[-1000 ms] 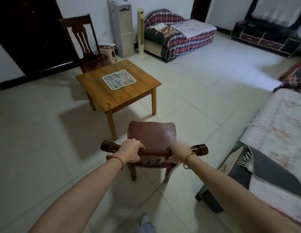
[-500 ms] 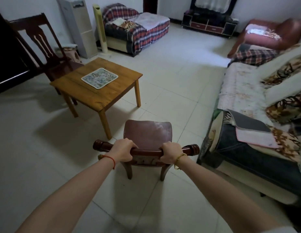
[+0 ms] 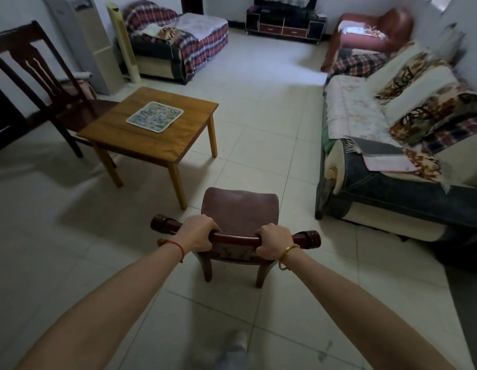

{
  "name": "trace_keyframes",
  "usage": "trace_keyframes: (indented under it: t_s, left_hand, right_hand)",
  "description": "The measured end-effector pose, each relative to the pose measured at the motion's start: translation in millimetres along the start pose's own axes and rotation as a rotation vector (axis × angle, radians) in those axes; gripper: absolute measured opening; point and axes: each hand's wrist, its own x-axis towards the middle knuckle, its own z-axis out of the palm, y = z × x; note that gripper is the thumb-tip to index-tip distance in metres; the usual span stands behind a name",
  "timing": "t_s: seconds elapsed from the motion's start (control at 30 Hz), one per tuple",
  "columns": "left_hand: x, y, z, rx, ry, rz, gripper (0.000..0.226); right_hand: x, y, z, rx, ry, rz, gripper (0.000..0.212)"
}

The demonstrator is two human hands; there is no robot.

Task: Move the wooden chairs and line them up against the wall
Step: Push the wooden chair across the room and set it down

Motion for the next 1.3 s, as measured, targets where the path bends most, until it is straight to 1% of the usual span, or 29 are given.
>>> trace_keyframes:
  t_s: [0.3,0.5,0.63,0.77,1.3]
  left_hand:
    - [-138.6,-43.2,44.8,0.021,-0.014,0.084,0.038]
    - [-217.6,-78.6,68.9,0.027,-0.025,0.147,0.036]
    - [-276.9,-107.0,80.5,0.038,-0.020,0.196,0.040]
    - [-339.5,-133.2,99.0,0.054,-0.031,0.234,0.036]
    - [-574.4,-196.4,160.6,0.023,-0.052,0.212,0.036]
  right_hand:
    - [-108.2,-123.9,51.2,0.041,-0.011,0.065,0.021]
    - [-166.6,-204.2,79.8,0.074,-0.007,0.126,0.022]
    - [-205.5,-265.6,101.6,0.094,0.005,0.169,0.024]
    - [-246.8,-327.0,125.6,0.100,0.010,0.200,0.026]
    - [-393.1,-516.6,205.3,0.113,0.032,0.196,0.026]
